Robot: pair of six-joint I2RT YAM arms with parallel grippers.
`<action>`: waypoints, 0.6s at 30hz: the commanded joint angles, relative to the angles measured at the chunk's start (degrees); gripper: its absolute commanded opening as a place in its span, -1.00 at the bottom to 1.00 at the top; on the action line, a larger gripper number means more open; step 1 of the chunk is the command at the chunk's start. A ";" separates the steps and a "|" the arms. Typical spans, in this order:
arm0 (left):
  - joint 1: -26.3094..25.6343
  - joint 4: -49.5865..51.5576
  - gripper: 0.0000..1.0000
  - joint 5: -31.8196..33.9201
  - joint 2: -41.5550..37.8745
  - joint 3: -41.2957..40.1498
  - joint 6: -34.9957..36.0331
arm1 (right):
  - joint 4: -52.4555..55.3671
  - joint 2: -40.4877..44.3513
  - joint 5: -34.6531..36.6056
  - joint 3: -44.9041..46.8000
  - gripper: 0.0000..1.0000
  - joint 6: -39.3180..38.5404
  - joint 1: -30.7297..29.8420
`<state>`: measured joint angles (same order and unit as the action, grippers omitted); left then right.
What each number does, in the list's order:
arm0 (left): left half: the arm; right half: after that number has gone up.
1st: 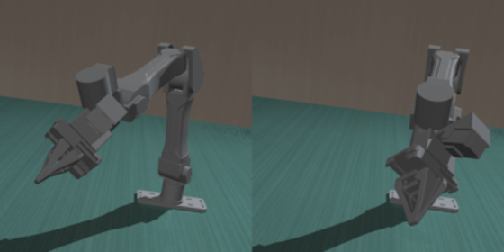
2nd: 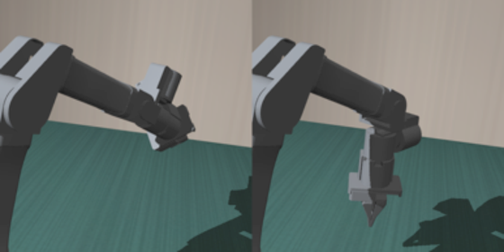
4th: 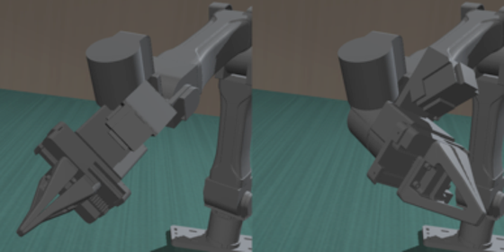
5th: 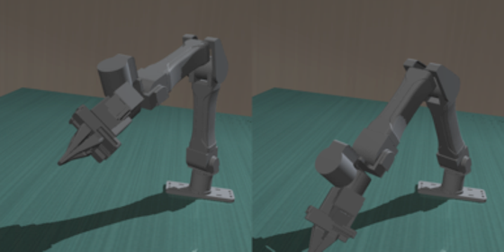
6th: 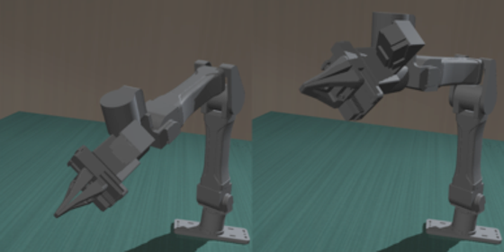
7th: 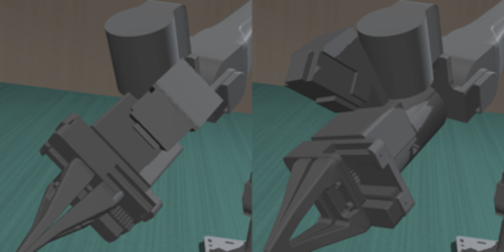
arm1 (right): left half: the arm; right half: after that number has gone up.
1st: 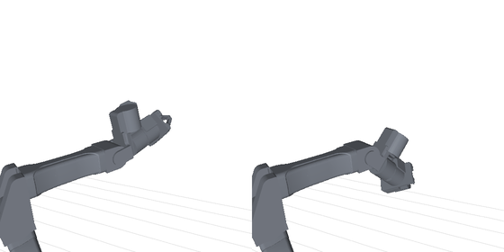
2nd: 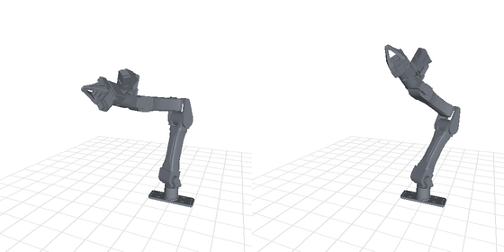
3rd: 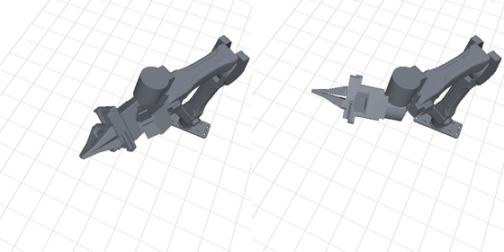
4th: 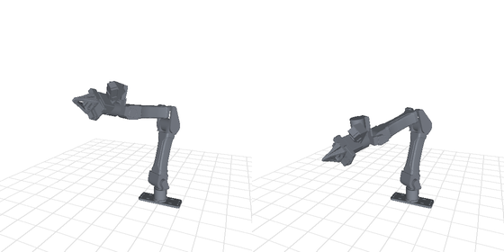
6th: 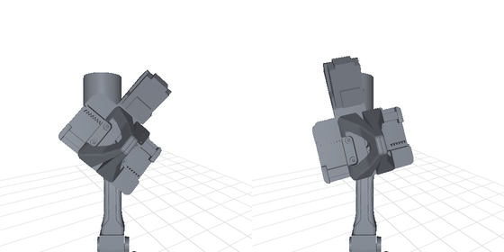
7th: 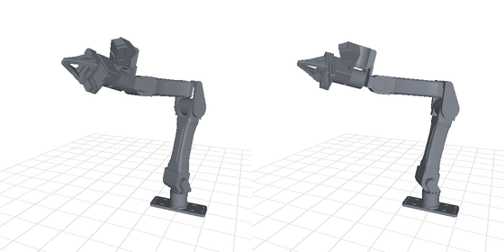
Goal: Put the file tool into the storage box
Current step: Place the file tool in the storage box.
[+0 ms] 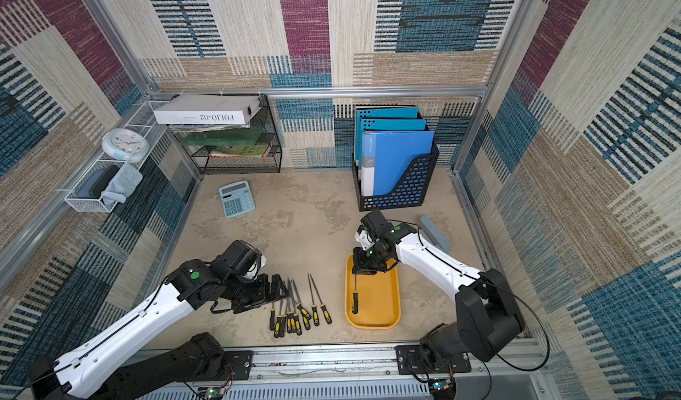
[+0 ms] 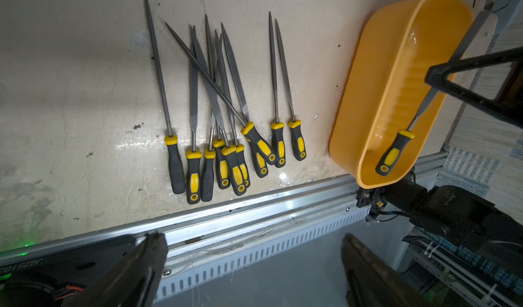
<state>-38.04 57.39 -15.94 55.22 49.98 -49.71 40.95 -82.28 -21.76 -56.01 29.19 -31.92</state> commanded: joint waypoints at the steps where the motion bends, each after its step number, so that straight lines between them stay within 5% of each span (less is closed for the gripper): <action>1: 0.25 0.80 0.98 3.05 -0.96 -1.00 -1.94 | -1.31 -0.29 2.86 1.34 -1.00 -0.58 -0.04; 18: 0.60 0.26 0.99 7.11 -2.99 -8.11 -7.05 | -7.58 -3.89 4.16 8.58 -0.91 0.17 -0.10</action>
<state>-37.47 57.41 -10.22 52.21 42.35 -55.48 34.63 -85.76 -18.00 -47.94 29.23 -31.94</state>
